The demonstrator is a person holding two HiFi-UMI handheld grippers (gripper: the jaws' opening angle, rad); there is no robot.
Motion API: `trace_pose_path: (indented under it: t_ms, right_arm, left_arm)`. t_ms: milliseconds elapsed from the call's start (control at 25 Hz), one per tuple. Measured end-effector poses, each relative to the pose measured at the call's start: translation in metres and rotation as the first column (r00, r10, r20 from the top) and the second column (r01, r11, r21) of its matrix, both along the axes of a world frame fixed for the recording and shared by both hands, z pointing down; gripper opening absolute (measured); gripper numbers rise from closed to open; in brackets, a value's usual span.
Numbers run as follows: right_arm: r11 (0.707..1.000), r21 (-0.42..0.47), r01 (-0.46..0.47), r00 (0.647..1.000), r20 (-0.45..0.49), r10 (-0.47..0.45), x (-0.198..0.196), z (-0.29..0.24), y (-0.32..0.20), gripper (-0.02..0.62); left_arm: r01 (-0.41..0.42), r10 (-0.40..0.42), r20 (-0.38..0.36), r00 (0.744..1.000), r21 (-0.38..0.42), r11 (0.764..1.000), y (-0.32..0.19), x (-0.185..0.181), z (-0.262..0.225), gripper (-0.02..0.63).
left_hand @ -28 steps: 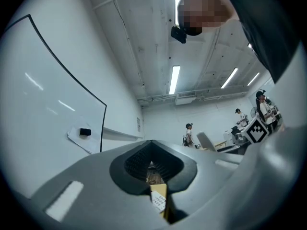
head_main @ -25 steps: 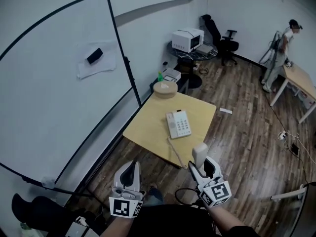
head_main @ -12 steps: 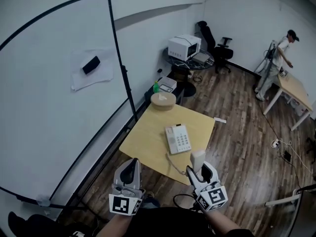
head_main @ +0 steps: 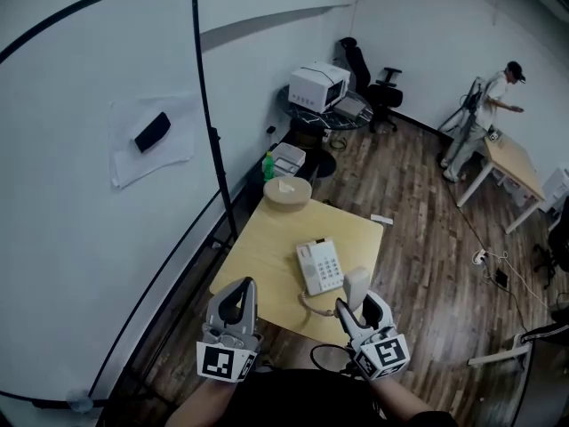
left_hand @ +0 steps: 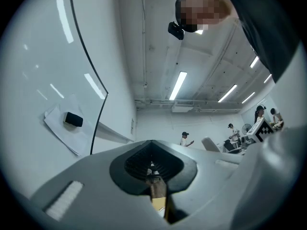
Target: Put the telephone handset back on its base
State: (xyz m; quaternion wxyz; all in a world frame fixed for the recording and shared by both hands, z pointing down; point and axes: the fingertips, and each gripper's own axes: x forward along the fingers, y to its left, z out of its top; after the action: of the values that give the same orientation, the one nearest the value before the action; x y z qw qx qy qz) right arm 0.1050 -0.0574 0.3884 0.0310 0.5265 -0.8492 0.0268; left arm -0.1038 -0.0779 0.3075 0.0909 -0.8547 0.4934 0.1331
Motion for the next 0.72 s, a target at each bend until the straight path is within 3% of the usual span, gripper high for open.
trace_pose_path:
  t_ms: [320,720]
  right_arm:
    - [0.998,-0.011,-0.066,0.997,-0.035,0.065,-0.020,0.003,-0.048,0.222]
    - [0.998,-0.061,-0.021,0.998,-0.057,0.017,-0.023,0.026,-0.104,0.222]
  left_arm:
    - [-0.046,0.046,-0.038,0.998,-0.009,0.999,-0.056,-0.030,0.016,0.000]
    - [0.000,-0.002,-0.038,0.999,-0.044,0.999,-0.085,-0.028,0.034,0.000]
